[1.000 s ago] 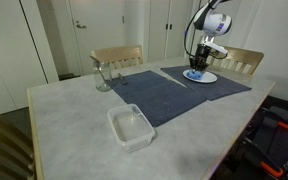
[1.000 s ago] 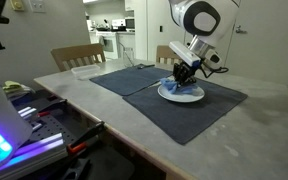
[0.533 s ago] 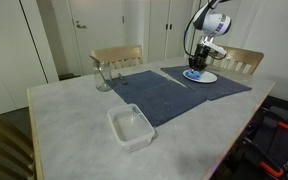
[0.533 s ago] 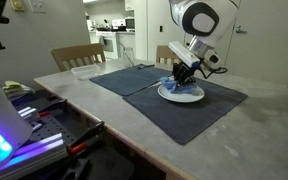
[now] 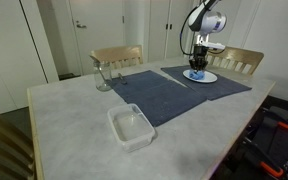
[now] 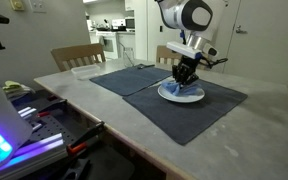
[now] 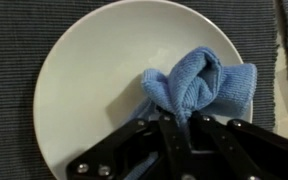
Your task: Use the towel to wipe the plate, then put it on the table then repeat two more times
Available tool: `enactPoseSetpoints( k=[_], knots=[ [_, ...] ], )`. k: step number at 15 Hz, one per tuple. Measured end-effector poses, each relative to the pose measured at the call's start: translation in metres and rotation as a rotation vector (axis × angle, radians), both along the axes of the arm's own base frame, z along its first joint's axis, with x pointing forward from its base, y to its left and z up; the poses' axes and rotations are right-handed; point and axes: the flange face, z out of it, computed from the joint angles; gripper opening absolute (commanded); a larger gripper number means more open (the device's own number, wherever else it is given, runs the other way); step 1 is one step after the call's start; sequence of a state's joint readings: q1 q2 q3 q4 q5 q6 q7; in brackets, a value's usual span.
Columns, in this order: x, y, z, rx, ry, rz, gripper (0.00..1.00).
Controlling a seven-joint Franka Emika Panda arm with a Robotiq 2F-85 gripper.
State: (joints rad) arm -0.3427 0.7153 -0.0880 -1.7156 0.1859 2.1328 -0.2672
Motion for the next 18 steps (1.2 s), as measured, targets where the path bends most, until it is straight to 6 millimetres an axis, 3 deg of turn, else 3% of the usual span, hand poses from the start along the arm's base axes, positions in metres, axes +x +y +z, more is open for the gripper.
enactPoseSetpoints(
  k=[10,18],
  knots=[
    [-0.001,-0.025,0.004,-0.284,0.046,0.034,0.04],
    [-0.029,-0.02,-0.009,-0.212,0.282,-0.042,0.04]
  ],
)
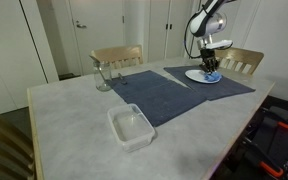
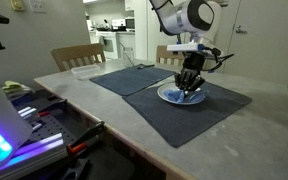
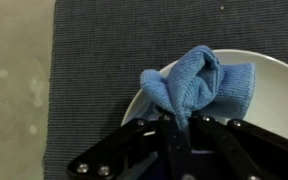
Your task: Use the towel to wipe the plate, then put it on the table then repeat two more times
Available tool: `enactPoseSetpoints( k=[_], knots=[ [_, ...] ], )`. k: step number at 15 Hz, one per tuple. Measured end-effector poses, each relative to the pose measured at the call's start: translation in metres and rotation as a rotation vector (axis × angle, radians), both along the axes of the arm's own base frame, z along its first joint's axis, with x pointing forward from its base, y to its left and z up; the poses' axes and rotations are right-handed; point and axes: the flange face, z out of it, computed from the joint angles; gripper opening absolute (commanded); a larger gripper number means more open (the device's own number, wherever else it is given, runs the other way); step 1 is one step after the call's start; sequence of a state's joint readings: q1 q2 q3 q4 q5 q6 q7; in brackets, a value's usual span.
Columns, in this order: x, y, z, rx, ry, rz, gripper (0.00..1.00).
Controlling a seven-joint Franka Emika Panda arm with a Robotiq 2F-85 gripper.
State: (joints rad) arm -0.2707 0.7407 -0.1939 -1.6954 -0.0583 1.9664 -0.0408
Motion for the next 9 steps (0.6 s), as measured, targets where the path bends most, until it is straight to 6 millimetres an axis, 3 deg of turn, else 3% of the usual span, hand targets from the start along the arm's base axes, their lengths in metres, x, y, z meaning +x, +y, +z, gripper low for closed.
enactPoseSetpoints(
  k=[4,9],
  knots=[
    [-0.002,0.01,-0.005,0.08,0.034,-0.044,0.04],
    [0.005,0.02,-0.006,0.249,-0.049,-0.078,0.04]
  ],
)
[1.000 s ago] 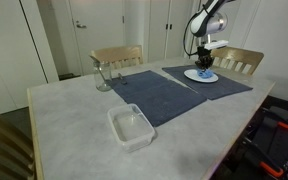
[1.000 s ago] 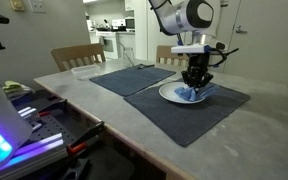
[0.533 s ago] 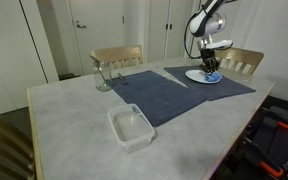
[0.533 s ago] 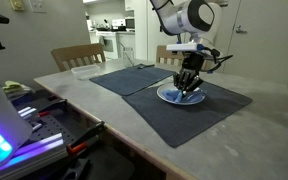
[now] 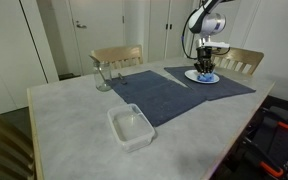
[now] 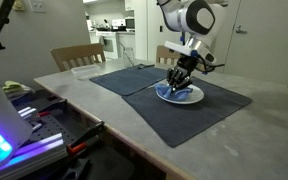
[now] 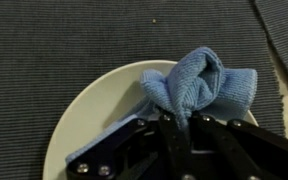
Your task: Use the towel to wipe the plate, then put it on the table then repeat two more times
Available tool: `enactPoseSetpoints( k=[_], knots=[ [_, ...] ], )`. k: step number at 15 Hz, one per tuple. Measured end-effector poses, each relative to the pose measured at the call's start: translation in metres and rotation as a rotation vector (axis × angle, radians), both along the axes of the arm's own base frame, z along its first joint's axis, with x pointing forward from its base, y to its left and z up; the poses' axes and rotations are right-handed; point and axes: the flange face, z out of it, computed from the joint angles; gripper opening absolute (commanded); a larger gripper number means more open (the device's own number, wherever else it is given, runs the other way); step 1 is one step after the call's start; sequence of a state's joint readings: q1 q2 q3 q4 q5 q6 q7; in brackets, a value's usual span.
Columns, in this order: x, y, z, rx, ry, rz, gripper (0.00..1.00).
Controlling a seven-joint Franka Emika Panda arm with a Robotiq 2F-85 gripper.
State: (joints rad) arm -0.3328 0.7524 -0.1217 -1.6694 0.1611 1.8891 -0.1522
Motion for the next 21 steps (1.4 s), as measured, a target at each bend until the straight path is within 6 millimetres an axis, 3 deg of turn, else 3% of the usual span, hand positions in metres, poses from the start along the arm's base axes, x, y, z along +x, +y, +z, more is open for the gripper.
enactPoseSetpoints(
  k=[5,10,15,21],
  knots=[
    [0.01,0.0,0.004,0.088,-0.126,0.01,0.04],
    [0.02,0.0,0.01,0.034,-0.168,0.104,0.04],
    [0.023,-0.004,0.013,-0.078,-0.14,0.221,0.04],
    [0.014,-0.011,0.01,-0.137,-0.053,0.256,0.04]
  ],
)
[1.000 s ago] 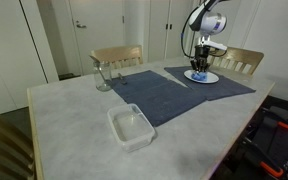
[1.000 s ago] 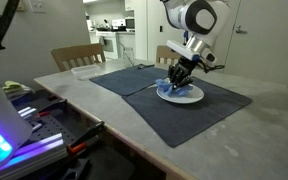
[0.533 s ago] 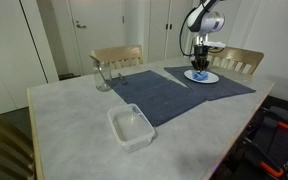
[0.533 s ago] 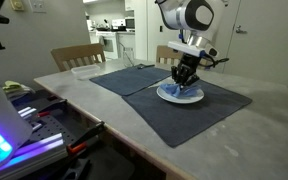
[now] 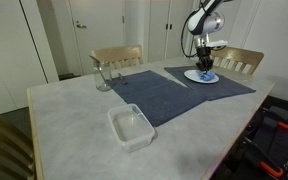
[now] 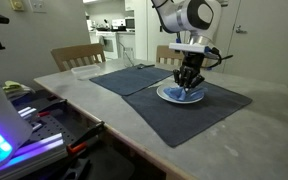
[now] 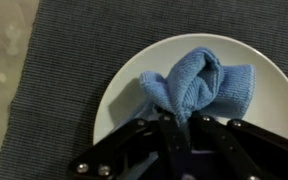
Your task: Use the towel to wipe the plate, then put it on the table then repeat two more times
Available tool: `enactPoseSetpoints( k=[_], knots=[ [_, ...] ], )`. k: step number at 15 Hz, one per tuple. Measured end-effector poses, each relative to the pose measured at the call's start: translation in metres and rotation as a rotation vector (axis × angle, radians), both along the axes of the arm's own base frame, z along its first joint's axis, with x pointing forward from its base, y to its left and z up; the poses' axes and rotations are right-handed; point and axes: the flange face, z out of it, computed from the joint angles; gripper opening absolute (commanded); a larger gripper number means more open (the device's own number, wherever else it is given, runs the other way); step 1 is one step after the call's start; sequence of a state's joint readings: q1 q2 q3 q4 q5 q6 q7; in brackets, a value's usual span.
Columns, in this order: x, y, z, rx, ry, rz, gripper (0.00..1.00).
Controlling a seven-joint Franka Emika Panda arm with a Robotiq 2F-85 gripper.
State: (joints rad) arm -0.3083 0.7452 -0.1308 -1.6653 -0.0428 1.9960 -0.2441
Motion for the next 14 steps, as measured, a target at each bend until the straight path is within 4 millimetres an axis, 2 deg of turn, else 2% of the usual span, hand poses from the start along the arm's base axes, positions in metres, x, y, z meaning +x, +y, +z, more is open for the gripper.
enactPoseSetpoints(
  k=[4,14],
  knots=[
    [0.0,0.015,-0.002,0.089,0.018,0.041,0.04],
    [0.033,0.077,0.013,0.27,-0.039,0.296,0.04]
  ],
)
